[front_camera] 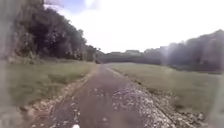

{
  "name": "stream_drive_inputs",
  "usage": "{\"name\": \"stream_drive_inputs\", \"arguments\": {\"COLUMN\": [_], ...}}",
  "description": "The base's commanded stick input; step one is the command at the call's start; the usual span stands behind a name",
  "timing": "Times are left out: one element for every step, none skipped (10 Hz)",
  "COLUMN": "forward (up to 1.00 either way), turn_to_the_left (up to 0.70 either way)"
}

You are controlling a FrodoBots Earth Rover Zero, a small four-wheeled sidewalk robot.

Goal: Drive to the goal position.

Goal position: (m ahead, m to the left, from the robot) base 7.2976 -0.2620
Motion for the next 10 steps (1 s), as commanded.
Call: {"name": "stream_drive_inputs", "arguments": {"forward": [0.85,0.85,0.85,0.85,0.85,0.85,0.85,0.85,0.85,0.85], "turn_to_the_left": [0.0,0.0,0.0,0.0,0.0,0.0,0.0,-0.05,-0.17,-0.33]}}
